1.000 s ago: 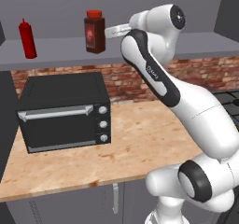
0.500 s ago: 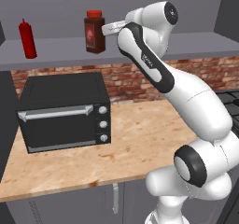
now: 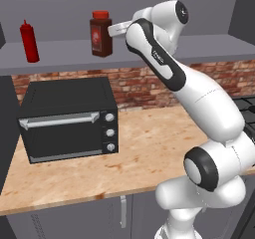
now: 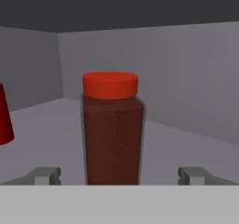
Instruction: Collect the paprika, ketchup, and shaker from the cabinet and place them next to the stove.
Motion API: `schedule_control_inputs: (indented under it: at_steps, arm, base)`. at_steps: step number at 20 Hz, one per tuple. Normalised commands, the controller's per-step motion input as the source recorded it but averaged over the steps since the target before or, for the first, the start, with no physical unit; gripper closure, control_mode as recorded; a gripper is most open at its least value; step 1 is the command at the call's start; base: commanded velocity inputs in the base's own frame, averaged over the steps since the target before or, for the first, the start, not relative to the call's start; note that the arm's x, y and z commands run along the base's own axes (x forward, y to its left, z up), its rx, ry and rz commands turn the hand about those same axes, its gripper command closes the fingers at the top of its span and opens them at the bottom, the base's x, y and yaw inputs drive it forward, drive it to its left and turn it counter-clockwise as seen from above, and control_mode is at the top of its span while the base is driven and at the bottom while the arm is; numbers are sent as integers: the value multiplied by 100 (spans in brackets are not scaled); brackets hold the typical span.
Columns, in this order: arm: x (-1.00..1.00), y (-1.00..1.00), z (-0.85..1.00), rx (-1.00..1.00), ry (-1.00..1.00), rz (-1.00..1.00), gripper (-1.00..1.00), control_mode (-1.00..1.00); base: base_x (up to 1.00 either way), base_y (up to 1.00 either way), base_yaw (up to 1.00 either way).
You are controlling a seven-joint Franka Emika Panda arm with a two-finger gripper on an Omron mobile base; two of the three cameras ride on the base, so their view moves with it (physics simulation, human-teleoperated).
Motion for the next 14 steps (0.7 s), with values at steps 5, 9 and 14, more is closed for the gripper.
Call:
schedule_control_inputs:
  at_steps: [5, 9, 14]
  arm:
    - [15, 7, 0, 0, 0, 5, -100, -100]
    - [22, 14, 0, 0, 0, 2, -100, -100]
    - [26, 16, 0, 0, 0, 1, -100, -100]
  base:
    - [0, 0, 0]
    - [0, 0, 0]
    - [0, 0, 0]
